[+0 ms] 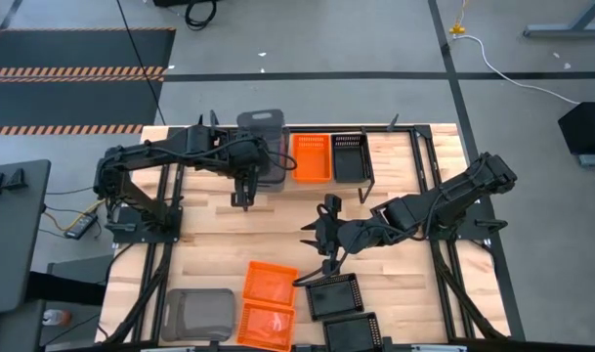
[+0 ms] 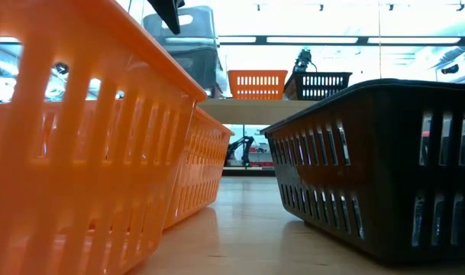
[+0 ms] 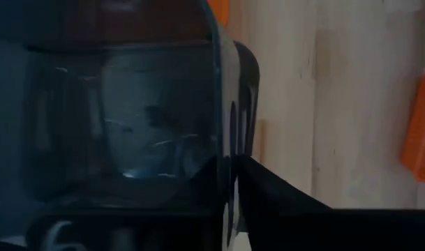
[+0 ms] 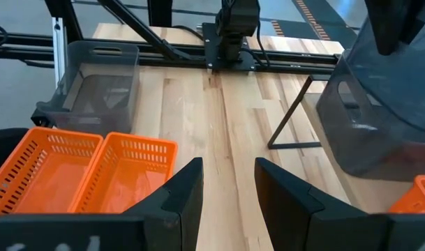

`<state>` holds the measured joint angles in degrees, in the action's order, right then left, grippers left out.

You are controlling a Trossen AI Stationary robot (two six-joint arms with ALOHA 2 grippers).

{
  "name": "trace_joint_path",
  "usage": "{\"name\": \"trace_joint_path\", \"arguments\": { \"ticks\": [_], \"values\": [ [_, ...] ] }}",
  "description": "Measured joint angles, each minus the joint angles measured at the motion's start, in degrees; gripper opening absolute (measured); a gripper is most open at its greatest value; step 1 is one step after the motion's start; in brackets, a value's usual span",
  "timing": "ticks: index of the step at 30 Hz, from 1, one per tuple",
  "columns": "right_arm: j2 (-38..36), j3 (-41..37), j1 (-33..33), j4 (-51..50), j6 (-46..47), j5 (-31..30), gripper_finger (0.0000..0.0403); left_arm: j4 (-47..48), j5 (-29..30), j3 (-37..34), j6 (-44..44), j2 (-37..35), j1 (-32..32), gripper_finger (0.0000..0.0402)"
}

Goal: Stack baskets on shelf by color
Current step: Stack the top black transparent bin on the black transparent bin on the shelf

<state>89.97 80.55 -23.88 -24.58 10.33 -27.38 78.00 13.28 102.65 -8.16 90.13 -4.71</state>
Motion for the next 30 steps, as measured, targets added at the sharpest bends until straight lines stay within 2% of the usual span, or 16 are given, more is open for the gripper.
{"name": "trace_joint_path", "arguments": {
  "ticks": [14, 22, 30],
  "values": [
    [0.0, 0.0, 0.0, 0.0, 0.0, 0.0, 0.0136, 0.0, 4.2, 0.0, 0.0, 0.0, 0.0, 0.0116],
    [0.0, 0.0, 0.0, 0.0, 0.0, 0.1, 0.0136, -0.4, 5.0, 0.0, 0.0, 0.0, 0.0, 0.0123],
    [0.0, 0.0, 0.0, 0.0, 0.3, 0.1, 0.0136, -0.1, 0.9, 0.1, 5.8, 0.6, 0.1, 0.0124]
  ]
}}
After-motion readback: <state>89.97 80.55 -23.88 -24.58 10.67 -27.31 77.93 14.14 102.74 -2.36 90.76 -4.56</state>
